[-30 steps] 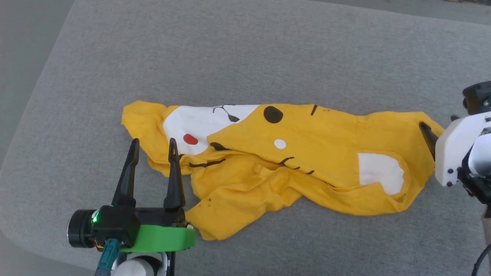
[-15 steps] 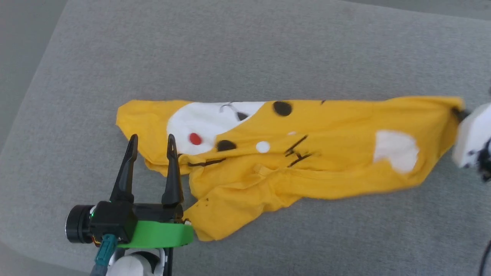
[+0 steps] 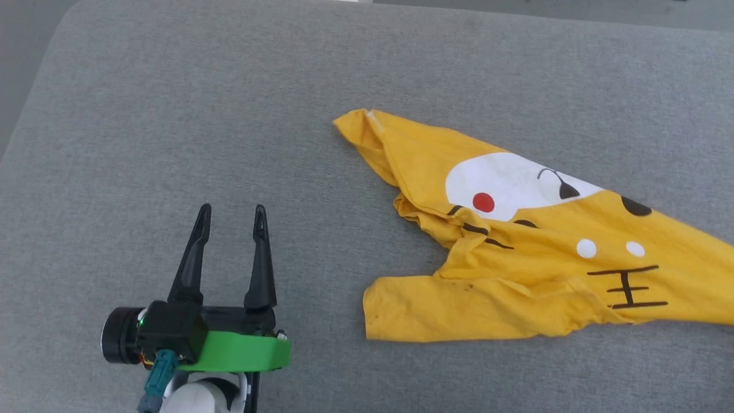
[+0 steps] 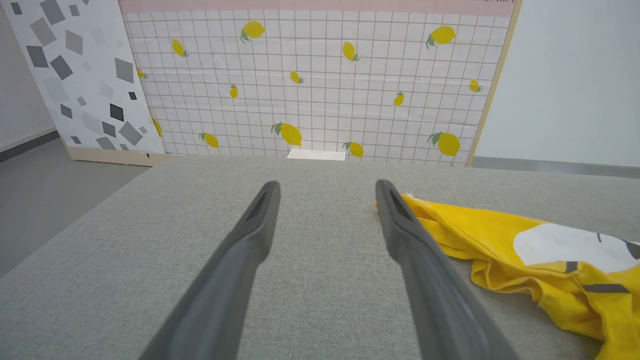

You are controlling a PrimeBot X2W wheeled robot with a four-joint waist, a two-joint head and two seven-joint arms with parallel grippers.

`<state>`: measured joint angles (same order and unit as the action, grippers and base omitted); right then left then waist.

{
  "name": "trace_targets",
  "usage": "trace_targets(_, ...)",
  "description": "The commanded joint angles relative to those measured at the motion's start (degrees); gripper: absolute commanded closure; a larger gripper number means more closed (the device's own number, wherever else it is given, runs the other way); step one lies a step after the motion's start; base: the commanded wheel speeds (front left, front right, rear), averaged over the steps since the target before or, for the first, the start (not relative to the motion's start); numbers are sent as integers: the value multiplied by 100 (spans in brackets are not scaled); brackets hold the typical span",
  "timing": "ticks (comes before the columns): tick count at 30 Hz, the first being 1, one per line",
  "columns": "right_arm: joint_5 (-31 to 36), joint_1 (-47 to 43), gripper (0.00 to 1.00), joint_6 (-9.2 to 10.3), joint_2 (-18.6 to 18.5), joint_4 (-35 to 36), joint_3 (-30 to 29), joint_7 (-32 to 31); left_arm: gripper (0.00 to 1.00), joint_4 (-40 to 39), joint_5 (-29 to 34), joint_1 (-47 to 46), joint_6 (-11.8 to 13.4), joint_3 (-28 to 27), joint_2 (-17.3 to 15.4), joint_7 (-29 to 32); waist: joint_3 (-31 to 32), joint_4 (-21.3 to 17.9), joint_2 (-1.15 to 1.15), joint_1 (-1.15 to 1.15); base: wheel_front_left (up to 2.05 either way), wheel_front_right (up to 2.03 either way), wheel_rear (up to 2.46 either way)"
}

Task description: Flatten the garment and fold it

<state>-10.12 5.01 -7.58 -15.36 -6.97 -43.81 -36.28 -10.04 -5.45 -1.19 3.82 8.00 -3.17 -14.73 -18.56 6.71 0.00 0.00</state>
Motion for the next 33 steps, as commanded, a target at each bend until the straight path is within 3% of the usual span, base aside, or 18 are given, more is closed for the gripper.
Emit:
trace_targets(1, 14, -132, 100, 9, 214, 43, -86, 119, 0, 11, 7, -30, -28, -15, 25, -27, -44, -58, 0, 0, 0, 0, 0)
trace_targets(3, 13, -244, 100, 9, 423, 55, -101, 245, 0, 29, 6, -49, -40, -9, 26, -27, -58, -106, 0, 0, 0, 0, 0)
trace_targets(4, 10, -246, 87, 9, 492, 74, -62, 317, 0, 37, 8, -60, -42, -6, 26, -27, -60, -128, 0, 0, 0, 0, 0)
trace_targets(5, 2, -211, 25, 9, 557, 113, -5, 427, 0, 47, 11, -74, -50, 0, 26, -27, -60, -149, 0, 0, 0, 0, 0)
trace_targets(6, -6, -165, 0, 9, 589, 150, 62, 498, 0, 54, 15, -84, -58, 5, 26, -27, -57, -161, 0, 0, 0, 0, 0)
trace_targets(12, -315, 240, 0, 9, 386, 984, 1113, 622, 0, 112, 11, -112, -92, 55, 27, -27, 46, -121, 0, 0, 0, 0, 0)
trace_targets(19, -839, 887, 0, 9, -78, 2001, 2762, -251, 0, 127, -86, -57, -75, 145, 28, -27, 84, 121, 0, 0, 0, 0, 0)
trace_targets(26, -982, 1694, 0, 9, -522, 1418, 4274, -972, 0, 141, -167, -111, -37, 276, 29, -27, -96, 483, 0, 0, 0, 0, 0)
trace_targets(33, -1145, 2312, 0, 9, -993, 380, 5366, -1159, 0, 182, -267, -224, -12, 404, 29, -27, -282, 836, 0, 0, 0, 0, 0)
